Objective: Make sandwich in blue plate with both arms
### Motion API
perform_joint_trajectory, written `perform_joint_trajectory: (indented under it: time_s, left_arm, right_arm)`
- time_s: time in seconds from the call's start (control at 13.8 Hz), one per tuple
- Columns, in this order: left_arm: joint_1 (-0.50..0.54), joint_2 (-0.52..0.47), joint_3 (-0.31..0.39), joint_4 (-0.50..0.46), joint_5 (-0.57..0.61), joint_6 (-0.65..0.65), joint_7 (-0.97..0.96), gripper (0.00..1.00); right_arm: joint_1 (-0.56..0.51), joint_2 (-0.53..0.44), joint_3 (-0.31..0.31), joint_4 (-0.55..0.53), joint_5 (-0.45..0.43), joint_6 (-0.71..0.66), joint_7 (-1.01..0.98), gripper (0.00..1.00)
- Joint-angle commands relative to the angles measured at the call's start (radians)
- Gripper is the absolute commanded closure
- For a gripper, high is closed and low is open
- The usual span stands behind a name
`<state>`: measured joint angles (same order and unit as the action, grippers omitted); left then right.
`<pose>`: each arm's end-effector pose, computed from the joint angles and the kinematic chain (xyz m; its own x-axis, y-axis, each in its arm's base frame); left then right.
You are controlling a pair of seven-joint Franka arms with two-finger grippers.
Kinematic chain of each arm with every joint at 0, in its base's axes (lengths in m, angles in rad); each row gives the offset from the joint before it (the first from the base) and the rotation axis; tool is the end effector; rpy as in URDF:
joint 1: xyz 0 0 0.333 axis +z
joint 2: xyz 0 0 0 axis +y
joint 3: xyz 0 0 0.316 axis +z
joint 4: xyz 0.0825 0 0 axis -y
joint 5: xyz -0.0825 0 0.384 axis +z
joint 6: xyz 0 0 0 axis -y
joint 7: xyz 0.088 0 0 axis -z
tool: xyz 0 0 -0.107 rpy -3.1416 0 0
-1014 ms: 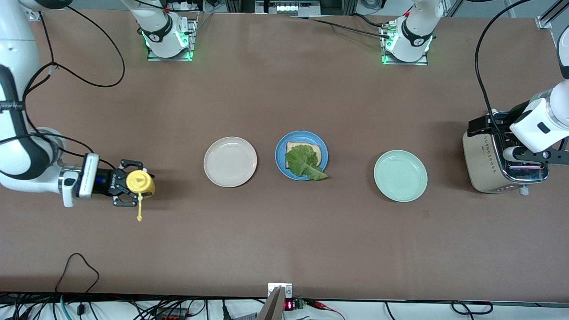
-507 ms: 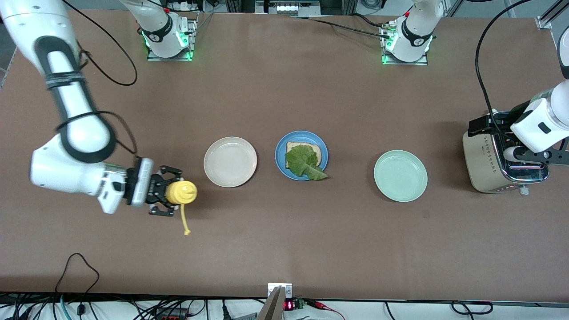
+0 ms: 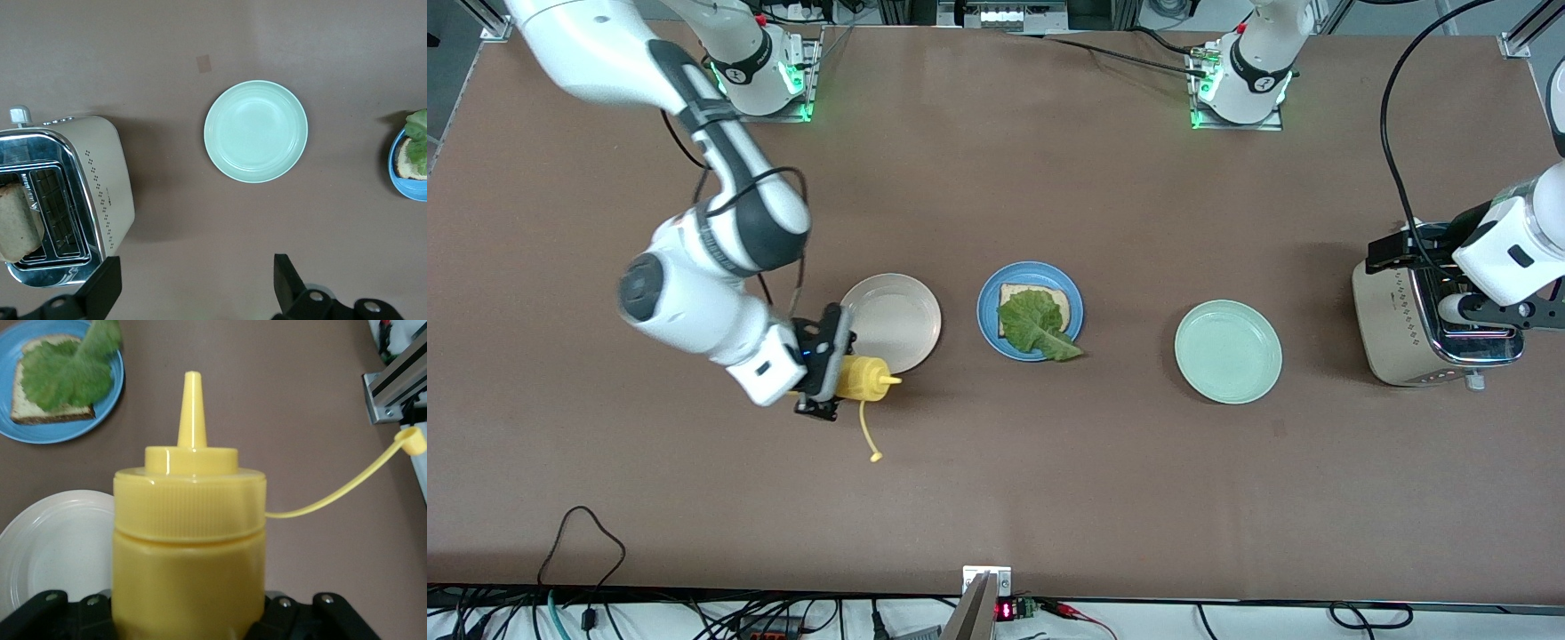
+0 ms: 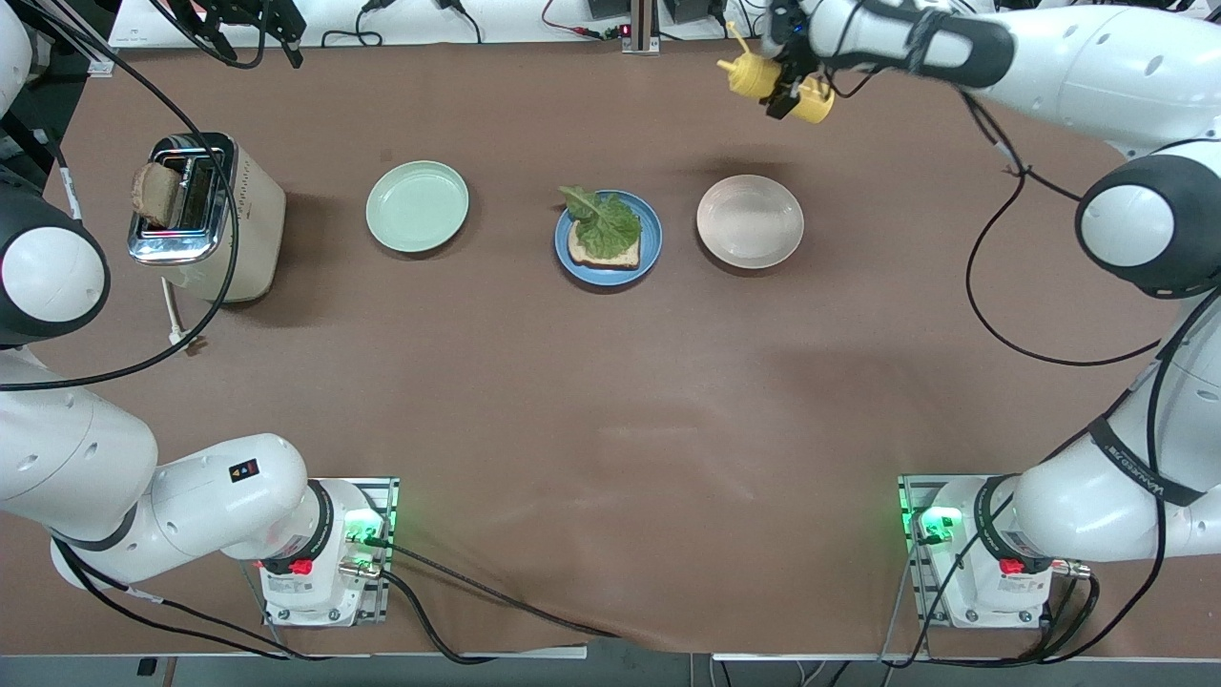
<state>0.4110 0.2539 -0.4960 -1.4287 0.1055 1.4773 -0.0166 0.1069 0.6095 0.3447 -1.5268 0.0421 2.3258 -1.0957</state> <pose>0.6094 -0.0052 0.5502 0.9825 -0.0648 -0.1745 -0.0637 -0.9979 0.0118 0.6687 0.2766 0.3406 0.1108 0.9483 0.2975 0.9871 -0.1399 0.0783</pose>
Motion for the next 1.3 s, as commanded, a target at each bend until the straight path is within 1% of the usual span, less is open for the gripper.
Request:
perform_joint_trajectory:
  time_s: [0.0,0.14,0.29,0.43,0.51,0.58,0.72,0.94,1.09,1.23]
  left_arm:
    - [0.005,0.005,-0.003,0.024,-0.017,-0.022,0.004,0.0]
    - [0.005,0.005,-0.003,0.024,-0.017,-0.022,0.003,0.0]
    - [0.003,0.004,-0.004,0.024,-0.017,-0.022,-0.002,0.0]
    - [0.005,0.005,-0.003,0.024,-0.017,-0.022,0.003,0.0]
    - [0.005,0.005,-0.003,0.024,-0.017,-0.022,0.003,0.0]
    - [0.005,0.005,-0.003,0.024,-0.017,-0.022,0.003,0.0]
    - [0.005,0.005,-0.003,0.024,-0.017,-0.022,0.004,0.0]
    - [0.011,0.005,-0.003,0.024,-0.017,-0.023,0.004,0.0]
    - [0.011,0.005,-0.003,0.024,-0.017,-0.022,0.004,0.0]
    - [0.011,0.005,-0.003,0.024,-0.017,-0.023,0.004,0.0]
  right_arm:
    - [0.077,-0.02,-0.015,-0.003,-0.17,0.003,0.173,0.75]
    - [0.128,-0.019,-0.015,-0.003,-0.288,-0.003,0.275,0.75]
    - [0.189,-0.011,-0.018,-0.004,-0.426,-0.012,0.402,0.75]
    - [0.258,0.009,-0.026,-0.003,-0.566,-0.058,0.515,0.75]
    - [0.287,0.019,-0.038,-0.001,-0.624,-0.075,0.561,0.75]
    - [0.315,0.025,-0.046,-0.003,-0.664,-0.085,0.592,0.75]
    - [0.379,0.041,-0.093,-0.001,-0.703,-0.109,0.617,0.75]
    - [0.535,0.078,-0.228,0.016,-0.748,-0.149,0.658,0.75]
    - [0.638,0.116,-0.308,0.043,-0.749,-0.18,0.686,0.75]
    - [0.694,0.136,-0.352,0.045,-0.749,-0.18,0.718,0.75]
